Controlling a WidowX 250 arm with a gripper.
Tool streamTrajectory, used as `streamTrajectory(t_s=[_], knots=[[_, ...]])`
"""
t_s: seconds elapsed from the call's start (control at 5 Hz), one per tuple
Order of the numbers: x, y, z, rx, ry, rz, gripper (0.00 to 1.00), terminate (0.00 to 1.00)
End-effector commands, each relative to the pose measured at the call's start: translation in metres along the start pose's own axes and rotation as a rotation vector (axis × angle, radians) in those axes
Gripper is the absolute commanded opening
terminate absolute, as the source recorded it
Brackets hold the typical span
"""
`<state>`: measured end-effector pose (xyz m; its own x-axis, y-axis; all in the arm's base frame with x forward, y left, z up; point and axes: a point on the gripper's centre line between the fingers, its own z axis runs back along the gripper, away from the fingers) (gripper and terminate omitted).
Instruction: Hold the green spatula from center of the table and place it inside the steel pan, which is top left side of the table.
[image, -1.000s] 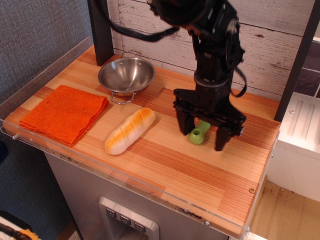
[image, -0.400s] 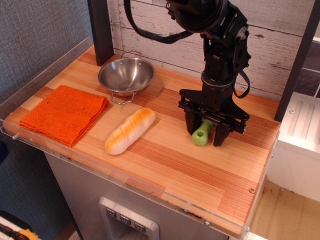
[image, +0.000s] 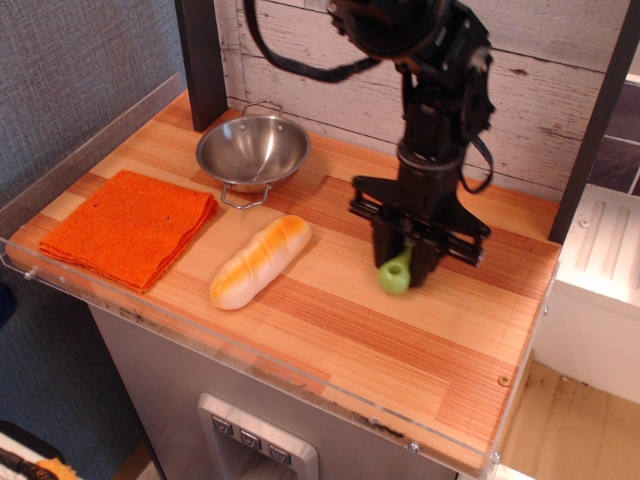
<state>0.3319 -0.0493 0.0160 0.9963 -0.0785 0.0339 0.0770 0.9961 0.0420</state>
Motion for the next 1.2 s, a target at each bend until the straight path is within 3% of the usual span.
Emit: streamTrajectory(t_s=[0.0,0.2,0.6,0.8,1.0], knots=[[0.011,0.105,0.071,0.035,-0.149,0.241,0.00,0.00],[0.013,0.142,0.065,0.041,-0.120,0.314,0.00,0.00],[0.016,0.156,0.049,0.035,-0.069,0.312,0.00,0.00],[0.018,0.156,0.049,0.026,-0.064,0.290,1.00,0.00],[0.019,0.150,0.051,0.027,-0.068,0.255,1.00,0.00]])
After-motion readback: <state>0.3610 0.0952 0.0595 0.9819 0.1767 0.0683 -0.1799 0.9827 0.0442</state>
